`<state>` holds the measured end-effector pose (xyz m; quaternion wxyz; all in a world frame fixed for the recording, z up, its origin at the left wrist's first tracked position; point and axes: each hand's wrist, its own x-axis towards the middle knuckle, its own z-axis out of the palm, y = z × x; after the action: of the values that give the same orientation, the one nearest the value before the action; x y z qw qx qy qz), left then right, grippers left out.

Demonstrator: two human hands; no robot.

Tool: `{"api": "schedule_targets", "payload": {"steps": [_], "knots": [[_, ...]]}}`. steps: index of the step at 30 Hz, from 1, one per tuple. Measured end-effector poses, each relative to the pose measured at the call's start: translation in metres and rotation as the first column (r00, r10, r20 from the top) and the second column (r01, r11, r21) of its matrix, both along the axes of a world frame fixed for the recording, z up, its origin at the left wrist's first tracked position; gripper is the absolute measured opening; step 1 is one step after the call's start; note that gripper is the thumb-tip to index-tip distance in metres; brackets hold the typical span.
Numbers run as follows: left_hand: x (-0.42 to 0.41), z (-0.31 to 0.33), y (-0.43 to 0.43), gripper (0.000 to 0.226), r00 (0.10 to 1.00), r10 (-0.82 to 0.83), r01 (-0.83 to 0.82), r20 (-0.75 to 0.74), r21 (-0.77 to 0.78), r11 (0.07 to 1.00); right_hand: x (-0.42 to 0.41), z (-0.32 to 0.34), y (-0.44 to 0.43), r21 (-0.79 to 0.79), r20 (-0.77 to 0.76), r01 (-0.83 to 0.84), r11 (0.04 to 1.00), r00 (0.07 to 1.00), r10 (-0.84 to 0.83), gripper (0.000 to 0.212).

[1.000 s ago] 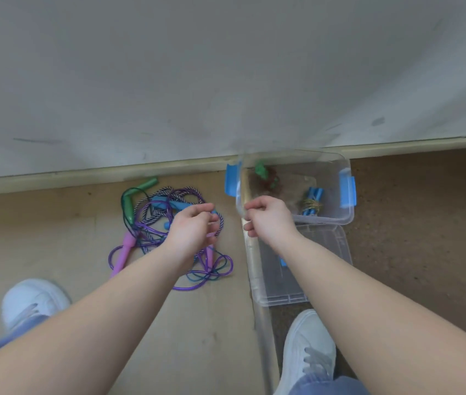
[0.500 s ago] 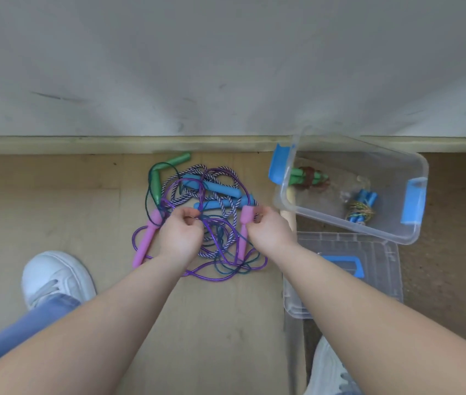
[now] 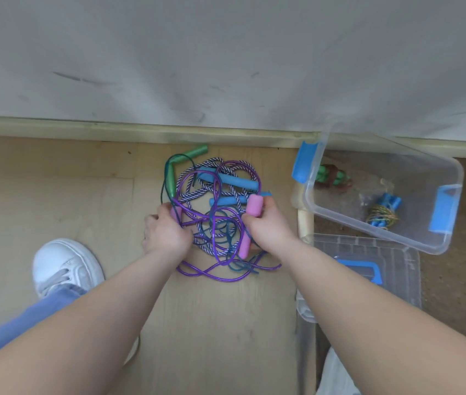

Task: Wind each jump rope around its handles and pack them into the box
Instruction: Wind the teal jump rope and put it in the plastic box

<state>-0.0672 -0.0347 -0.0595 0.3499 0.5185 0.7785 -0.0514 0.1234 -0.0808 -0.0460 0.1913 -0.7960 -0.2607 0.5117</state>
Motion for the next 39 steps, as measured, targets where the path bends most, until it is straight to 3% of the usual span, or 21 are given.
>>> {"api": "schedule_targets", "payload": {"steps": [3,9,13,17,19,22,26,29,32,36,39], "knots": [[-0.006,-0.002,0.004,0.071,0.996,0.057,-0.053,0.064,-0.064,0.997,0.000,0.013,-0.004,0.063,-0.073,-0.066,0.996,0.995,0.071,0.024],[-0.014,0.012,-0.005,0.036,0.973,0.181,-0.174,0.146,-0.062,0.983,0.005,0.040,-0.012,0.152,0.007,-0.067,0.986,0.998,0.067,0.023],[-0.010,0.041,-0.014,0.039,0.961,0.185,-0.180,0.206,-0.043,0.983,0.009,0.062,-0.014,0.142,0.085,-0.057,0.988,0.995,0.046,0.020],[-0.002,0.076,-0.020,0.030,0.941,0.064,-0.085,0.332,0.051,0.995,0.002,0.088,-0.022,0.125,0.064,-0.065,0.990,0.996,0.057,0.025],[0.002,0.093,-0.024,0.020,0.930,-0.021,-0.025,0.368,0.119,0.993,-0.002,0.102,-0.028,0.115,0.092,-0.102,0.988,0.992,0.091,0.039],[0.009,0.117,-0.030,0.024,0.883,-0.126,0.045,0.452,0.187,0.981,-0.008,0.123,-0.035,0.081,0.143,-0.138,0.987,0.982,0.126,0.065],[0.016,0.149,-0.041,0.015,0.811,-0.265,0.141,0.521,0.266,0.954,-0.016,0.152,-0.044,0.083,0.103,-0.185,0.979,0.979,0.176,0.057],[0.017,0.169,-0.048,0.034,0.782,-0.220,0.057,0.583,0.285,0.957,-0.023,0.169,-0.050,0.100,0.093,-0.210,0.973,0.975,0.201,0.051],[0.017,0.189,-0.054,0.039,0.746,-0.200,0.022,0.635,0.277,0.961,-0.027,0.188,-0.056,0.162,0.055,-0.220,0.962,0.975,0.214,0.055],[0.023,0.224,-0.061,0.039,0.750,-0.309,0.105,0.585,0.355,0.929,-0.030,0.215,-0.064,0.239,0.163,-0.349,0.906,0.934,0.317,0.080],[0.033,0.260,-0.064,0.024,0.741,-0.392,0.156,0.545,0.428,0.890,-0.029,0.228,-0.066,0.334,0.202,-0.412,0.848,0.910,0.363,0.093]]}}
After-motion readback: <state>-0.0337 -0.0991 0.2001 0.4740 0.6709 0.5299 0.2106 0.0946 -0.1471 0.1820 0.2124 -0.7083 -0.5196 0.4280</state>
